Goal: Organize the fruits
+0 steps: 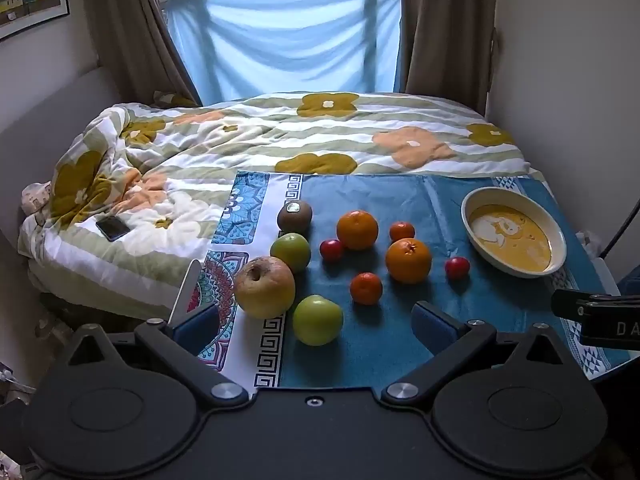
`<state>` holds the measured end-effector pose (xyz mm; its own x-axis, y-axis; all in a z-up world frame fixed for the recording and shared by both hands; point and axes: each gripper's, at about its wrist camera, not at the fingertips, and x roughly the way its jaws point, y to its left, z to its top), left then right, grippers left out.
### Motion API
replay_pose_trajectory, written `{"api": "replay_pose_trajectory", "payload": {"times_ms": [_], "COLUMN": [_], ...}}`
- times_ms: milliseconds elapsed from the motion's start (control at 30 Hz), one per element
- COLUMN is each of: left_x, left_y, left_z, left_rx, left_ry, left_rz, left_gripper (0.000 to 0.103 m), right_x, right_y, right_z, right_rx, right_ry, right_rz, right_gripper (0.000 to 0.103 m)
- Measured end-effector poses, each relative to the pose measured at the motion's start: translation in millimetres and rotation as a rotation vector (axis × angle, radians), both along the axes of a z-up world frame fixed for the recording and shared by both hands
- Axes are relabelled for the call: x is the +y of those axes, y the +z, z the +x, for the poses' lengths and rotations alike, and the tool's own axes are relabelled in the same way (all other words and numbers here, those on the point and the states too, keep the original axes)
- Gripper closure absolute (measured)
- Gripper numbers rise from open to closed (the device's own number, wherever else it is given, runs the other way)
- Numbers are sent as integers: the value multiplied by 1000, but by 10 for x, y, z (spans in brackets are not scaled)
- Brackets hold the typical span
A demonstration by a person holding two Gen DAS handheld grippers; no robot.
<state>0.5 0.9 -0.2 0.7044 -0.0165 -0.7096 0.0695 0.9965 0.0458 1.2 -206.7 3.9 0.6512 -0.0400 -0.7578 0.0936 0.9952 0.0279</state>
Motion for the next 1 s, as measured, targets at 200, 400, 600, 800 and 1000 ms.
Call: {"api": "replay_pose_trajectory", "payload": {"times_ms": [200, 400, 600, 800, 1000], "left_x": [48, 108, 65, 81, 81], "left_y": [45, 28, 10, 10, 14], "left_z": [32, 49, 83, 85, 88], "left_rx": [7, 3, -1, -4, -2], "left_ry": [3, 5, 19, 18, 19], "left_rz": [11, 11, 17, 19, 17], "left_gripper": [0, 0, 0, 0, 0], "right_x": [7, 23, 19, 30, 36], "right_y": [-2, -20, -11, -9, -14], "right_z": [22, 76, 62, 70, 74], "right_rx": [-4, -11, -14, -12, -12], "right_ry": [3, 3, 6, 5, 5], "right_rz": [0, 7, 4, 3, 2], "right_gripper": [0, 0, 0, 0, 0]}}
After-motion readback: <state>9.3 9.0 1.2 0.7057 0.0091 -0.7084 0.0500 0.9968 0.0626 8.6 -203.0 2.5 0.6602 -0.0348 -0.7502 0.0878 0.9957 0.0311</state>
